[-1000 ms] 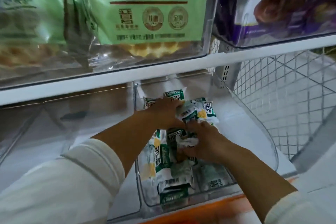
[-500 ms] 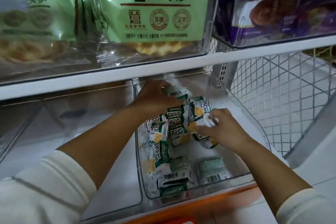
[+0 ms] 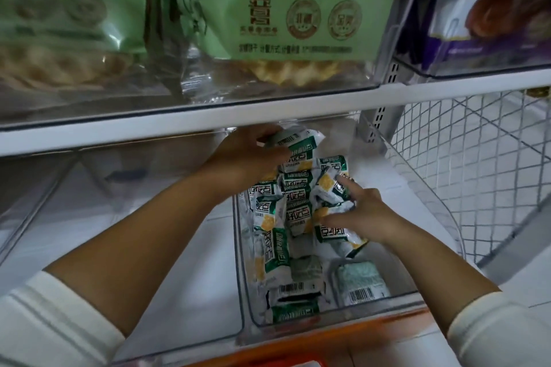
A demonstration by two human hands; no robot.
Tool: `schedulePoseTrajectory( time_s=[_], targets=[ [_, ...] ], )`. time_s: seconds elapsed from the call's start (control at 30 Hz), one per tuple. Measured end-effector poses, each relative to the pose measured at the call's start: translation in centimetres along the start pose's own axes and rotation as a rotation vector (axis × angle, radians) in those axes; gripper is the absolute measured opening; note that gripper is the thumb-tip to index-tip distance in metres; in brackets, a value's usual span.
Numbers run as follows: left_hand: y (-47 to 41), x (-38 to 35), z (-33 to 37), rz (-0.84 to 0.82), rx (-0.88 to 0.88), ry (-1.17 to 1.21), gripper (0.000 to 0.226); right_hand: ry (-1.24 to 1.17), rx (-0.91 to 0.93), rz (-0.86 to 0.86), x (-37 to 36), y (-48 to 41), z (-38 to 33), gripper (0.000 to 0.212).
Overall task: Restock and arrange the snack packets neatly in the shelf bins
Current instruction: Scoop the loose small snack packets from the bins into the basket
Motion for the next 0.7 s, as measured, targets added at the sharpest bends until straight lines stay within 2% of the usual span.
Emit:
schedulePoseTrajectory(
  time_s=[0.1,0.23,0.37,0.5,0.7],
  targets=[
    [1.7,0.6,-0.4,0.025,0.019,0.092,0.023,-0.045,0.031,-0.052,0.0,0.2,-0.5,0.103],
    [4.4,0.7,-0.4,0.056,0.024,0.124,0.055,-0.003,0.132,0.005,0.0,1.5,-1.5,0.081],
    [7.2,0.5,0.3,0.09,0.014,0.157,0.026,-0.051,0.162,-0.009,-0.2,3.2,-2.5,0.069],
    [10.4,1.5,0.1,0.144,0.006,0.179,0.029,-0.148,0.205,0.041,0.4,4.9,-3.3,0.061],
    [16.3,3.2,-2.6,0.257,0.103,0.248,0.038,-0.205,0.3,0.076,1.3,8.6,-5.2,0.054]
  ],
)
Point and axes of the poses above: each hand's wrist, its own y-axis away from the middle knuckle, its own x-axis out of the back of the hand, z = x × y, the point moved 3 cm from there along -y, towards the middle knuckle, and after that the axes turned 9 degrees about y, right-handed, at the moved point
